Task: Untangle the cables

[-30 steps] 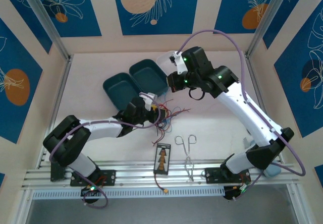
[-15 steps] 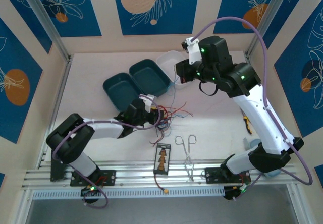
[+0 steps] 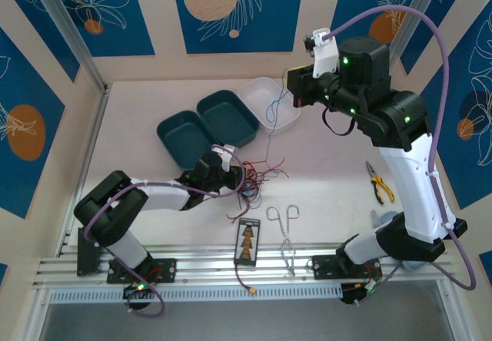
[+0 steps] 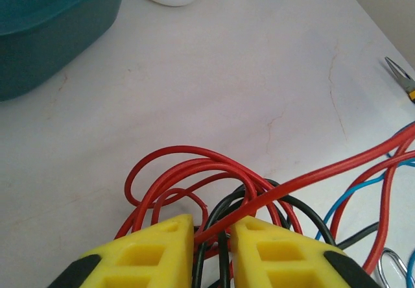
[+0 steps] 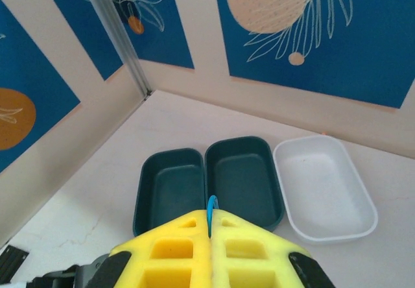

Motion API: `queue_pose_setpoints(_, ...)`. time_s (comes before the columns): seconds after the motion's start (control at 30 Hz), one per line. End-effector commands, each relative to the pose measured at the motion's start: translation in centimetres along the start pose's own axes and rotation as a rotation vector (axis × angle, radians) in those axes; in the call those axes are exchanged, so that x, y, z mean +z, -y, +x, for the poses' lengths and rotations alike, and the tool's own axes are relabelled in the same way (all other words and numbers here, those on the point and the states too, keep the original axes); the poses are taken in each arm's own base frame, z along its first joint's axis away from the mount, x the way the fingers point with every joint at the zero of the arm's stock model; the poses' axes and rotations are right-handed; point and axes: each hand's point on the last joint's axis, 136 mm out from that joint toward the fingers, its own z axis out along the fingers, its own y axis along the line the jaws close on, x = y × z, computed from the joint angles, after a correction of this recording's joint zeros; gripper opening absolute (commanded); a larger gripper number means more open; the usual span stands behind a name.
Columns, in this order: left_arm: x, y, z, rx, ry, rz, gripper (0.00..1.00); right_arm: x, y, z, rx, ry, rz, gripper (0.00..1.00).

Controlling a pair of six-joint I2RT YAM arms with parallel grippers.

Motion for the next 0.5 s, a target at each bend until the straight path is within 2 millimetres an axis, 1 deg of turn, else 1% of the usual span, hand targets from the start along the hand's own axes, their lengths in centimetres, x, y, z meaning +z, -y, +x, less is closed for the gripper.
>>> queue_pose_setpoints(0.0, 0.3, -0.3, 0.5, 0.002, -0.006, -0.021, 0.19, -0.3, 0.6, -1.8, -0.014, 0.048, 0.011, 0.00)
queue_pose_setpoints(0.27, 0.3, -0.7, 0.6, 0.002, -0.011, -0.042, 0.16, -0.7, 1.3, -4.5, 0.023, 0.112, -0.019, 0.00)
queue_pose_setpoints(0.47, 0.2, -0.9, 0.8, 0.002, -0.017, -0.050, 0.14, -1.4, 2.3, -6.5, 0.054, 0.176, -0.021, 0.00)
